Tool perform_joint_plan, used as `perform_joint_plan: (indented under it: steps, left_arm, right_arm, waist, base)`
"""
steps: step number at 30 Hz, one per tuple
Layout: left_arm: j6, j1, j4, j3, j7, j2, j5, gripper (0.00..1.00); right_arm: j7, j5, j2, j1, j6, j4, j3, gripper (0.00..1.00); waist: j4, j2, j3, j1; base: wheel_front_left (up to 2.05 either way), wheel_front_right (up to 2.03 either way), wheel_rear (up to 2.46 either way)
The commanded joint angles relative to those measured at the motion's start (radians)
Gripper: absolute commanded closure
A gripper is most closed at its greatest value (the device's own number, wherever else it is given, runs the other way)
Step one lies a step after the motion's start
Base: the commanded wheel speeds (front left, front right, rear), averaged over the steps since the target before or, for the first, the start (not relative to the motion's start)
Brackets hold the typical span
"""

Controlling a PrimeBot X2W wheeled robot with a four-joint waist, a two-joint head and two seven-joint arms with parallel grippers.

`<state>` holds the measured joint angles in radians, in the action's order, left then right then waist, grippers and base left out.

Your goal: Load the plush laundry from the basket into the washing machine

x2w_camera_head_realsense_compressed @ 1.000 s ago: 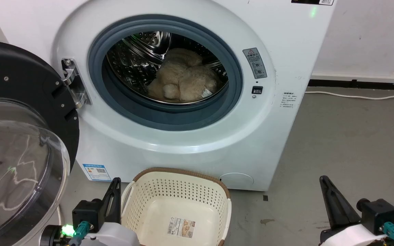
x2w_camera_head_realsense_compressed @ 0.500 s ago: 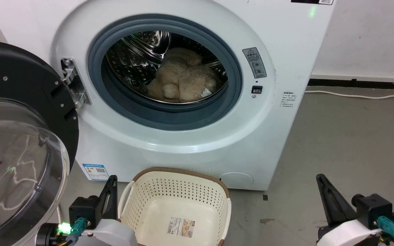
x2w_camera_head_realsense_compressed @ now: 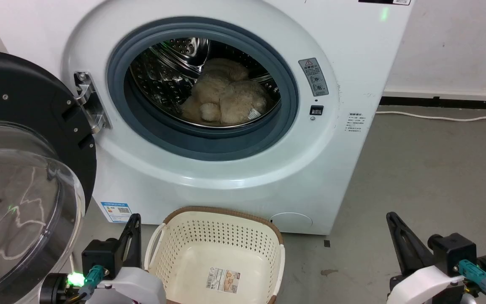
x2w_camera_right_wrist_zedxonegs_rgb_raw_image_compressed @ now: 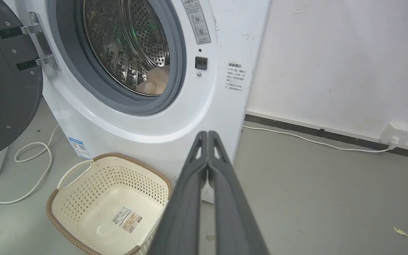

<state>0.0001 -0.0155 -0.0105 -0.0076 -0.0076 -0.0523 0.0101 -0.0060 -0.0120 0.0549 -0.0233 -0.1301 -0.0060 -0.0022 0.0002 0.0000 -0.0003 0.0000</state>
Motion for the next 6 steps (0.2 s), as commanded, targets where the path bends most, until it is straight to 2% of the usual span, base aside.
perform_joint_plan:
  steps: [1, 6]
  left_arm:
    - [0.0, 0.015, 0.009, 0.006, 0.005, 0.002, -0.009, 1.0]
    - [0.0, 0.015, 0.01, 0.008, 0.008, 0.002, -0.01, 1.0]
  right_arm:
    - [0.003, 0.01, -0.005, 0.021, -0.001, 0.005, 0.002, 1.0]
    - [0.006, 0.012, -0.005, 0.023, -0.001, 0.006, 0.002, 1.0]
  waist:
    - [0.0, 0.0, 0.0, 0.0]
    - [0.0, 0.0, 0.0, 0.0]
  base:
    - [0.0, 0.0, 0.0]
    - [0.0, 0.0, 0.0]
